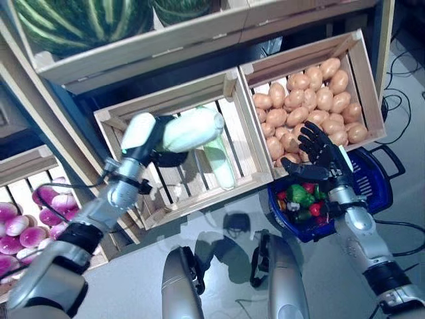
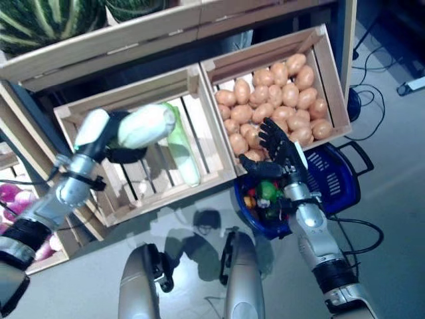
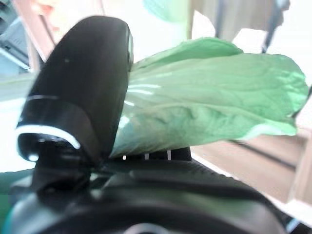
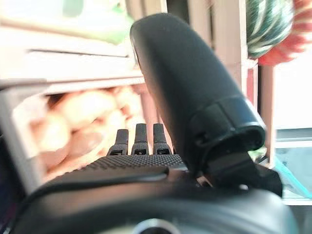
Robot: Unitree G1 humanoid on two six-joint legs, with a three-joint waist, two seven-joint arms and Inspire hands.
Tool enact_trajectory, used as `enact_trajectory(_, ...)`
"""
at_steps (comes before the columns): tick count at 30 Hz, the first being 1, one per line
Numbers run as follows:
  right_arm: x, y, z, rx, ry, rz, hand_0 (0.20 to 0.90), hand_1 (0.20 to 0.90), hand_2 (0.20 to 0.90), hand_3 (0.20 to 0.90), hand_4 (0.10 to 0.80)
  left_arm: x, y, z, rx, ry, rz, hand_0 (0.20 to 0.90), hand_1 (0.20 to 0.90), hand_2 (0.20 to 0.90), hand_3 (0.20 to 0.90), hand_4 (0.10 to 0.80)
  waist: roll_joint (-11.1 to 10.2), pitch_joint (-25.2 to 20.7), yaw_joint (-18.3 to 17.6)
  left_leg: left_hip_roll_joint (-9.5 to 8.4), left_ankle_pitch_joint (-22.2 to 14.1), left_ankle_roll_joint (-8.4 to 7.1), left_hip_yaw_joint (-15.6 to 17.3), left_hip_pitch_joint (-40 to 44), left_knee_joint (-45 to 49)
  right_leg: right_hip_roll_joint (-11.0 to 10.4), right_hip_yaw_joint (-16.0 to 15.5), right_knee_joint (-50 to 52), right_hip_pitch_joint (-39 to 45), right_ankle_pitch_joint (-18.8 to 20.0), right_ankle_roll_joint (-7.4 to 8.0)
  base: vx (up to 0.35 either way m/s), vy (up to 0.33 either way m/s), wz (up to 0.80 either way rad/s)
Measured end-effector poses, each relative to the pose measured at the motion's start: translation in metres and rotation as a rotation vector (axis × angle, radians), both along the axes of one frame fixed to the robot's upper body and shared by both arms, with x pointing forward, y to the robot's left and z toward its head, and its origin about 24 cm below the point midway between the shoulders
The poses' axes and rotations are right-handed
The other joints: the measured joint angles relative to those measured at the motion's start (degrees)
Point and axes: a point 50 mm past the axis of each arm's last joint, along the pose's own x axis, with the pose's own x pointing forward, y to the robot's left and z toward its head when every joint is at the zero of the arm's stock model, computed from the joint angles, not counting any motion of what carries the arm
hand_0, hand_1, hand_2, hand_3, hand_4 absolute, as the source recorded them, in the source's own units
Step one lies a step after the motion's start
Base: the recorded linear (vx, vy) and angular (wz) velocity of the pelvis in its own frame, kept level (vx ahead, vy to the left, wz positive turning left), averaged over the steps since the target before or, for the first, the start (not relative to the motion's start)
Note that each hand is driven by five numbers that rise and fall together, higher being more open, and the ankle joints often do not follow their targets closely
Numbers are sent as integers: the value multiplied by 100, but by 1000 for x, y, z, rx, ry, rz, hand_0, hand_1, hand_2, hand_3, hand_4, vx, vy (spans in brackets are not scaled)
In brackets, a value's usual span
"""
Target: Put vegetables into the basket
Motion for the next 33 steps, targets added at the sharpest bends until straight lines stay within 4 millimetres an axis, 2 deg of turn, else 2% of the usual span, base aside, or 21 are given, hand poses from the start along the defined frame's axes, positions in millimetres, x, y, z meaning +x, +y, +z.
enact_trajectory(1, -1, 8, -4, 13, 4, 60, 900, 900, 900, 900, 800, -5, -7, -17, -70, 53, -8, 300, 300, 300, 300, 400, -38, -50, 14, -11, 42, -28, 73, 295, -228, 3, -33, -201, 254, 39, 26, 112, -43, -8)
enact_trajectory(3, -2, 16, -6, 27, 6, 134, 900, 900, 900, 900, 800, -10, -13, -31, -124, 102, -17, 300, 300, 300, 300, 400, -93, -160, 26, -48, 60, -60, 93, 539, -415, 3, -48, -349, 451, 56, 44, 111, -56, -11)
enact_trajectory(7, -7, 35, -22, 194, 55, 315, 900, 900, 900, 900, 800, -16, -40, -52, -355, 166, -34, 300, 300, 300, 300, 400, -178, -288, 107, -73, 154, -143, 129, 1237, -1006, -6, -336, -908, 1157, 161, 65, 119, -78, -7)
enact_trajectory(9, -11, 49, -34, 228, 99, 371, 900, 900, 900, 900, 800, -21, -49, -61, -382, 202, -57, 300, 300, 300, 300, 400, -257, -519, 122, -91, 267, -177, 196, 1504, -1369, 24, -426, -1203, 1384, 243, 80, 101, -63, 0)
enact_trajectory(15, -15, 61, -44, 291, 142, 422, 900, 900, 900, 900, 800, -22, -59, -62, -427, 217, -90, 300, 300, 300, 300, 400, -212, -691, 145, -107, 563, -202, 426, 2237, -2291, 248, -511, -2147, 2047, 619, 147, 84, -32, -9)
enact_trajectory(27, -21, 76, -59, 388, 270, 527, 900, 900, 900, 900, 800, -35, -71, -84, -434, 369, -158, 300, 300, 300, 300, 400, -136, -1070, 193, -439, 1506, -145, 808, 3571, -4519, 615, -608, -4246, 3206, 1586, 286, 64, -6, -3)
enact_trajectory(33, -23, 77, -62, 393, 285, 529, 900, 900, 900, 900, 800, -39, -71, -92, -447, 414, -151, 300, 300, 300, 300, 400, -159, -1306, 286, -536, 1748, -126, 851, 3824, -5071, 712, -606, -4760, 3419, 1833, 346, 0, 0, 0)
